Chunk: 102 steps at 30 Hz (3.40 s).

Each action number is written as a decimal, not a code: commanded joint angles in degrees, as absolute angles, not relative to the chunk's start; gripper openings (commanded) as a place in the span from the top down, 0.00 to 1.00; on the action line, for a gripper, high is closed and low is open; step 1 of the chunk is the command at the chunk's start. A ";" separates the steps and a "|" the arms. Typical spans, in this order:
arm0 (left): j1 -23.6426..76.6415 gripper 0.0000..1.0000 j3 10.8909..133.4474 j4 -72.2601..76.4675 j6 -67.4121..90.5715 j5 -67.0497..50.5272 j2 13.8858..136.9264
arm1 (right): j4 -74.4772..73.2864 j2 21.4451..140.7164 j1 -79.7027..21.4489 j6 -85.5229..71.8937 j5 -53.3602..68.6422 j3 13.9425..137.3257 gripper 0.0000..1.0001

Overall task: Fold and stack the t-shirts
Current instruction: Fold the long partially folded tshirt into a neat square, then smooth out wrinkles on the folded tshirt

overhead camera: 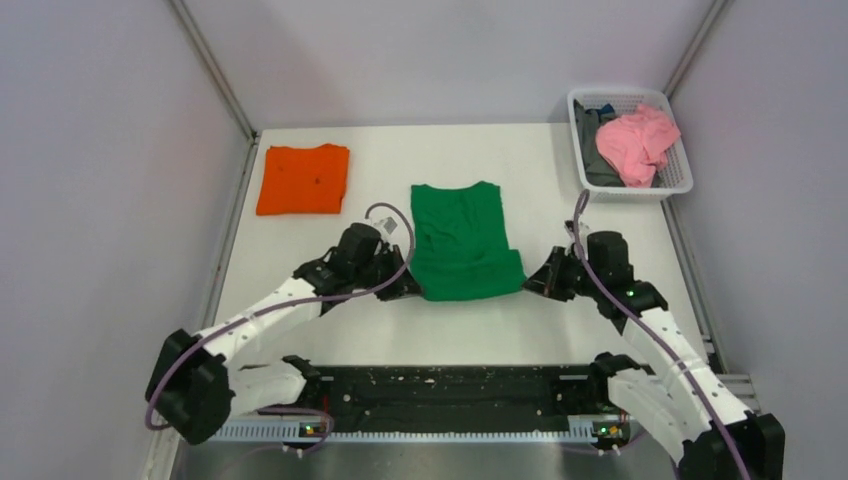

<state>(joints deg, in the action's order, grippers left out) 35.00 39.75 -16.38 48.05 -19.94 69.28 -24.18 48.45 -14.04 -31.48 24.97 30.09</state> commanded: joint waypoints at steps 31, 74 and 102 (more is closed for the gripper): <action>12.58 1.00 68.07 -5.17 42.27 -41.21 93.38 | 18.91 79.26 -6.29 -51.77 41.80 46.88 1.00; 15.77 0.01 106.52 -18.65 37.39 -28.86 126.36 | 10.62 104.39 -14.09 -36.79 33.86 65.74 0.01; 19.91 0.01 63.77 -3.69 44.24 -14.39 105.77 | 16.94 92.73 -19.95 -39.69 32.15 34.55 0.01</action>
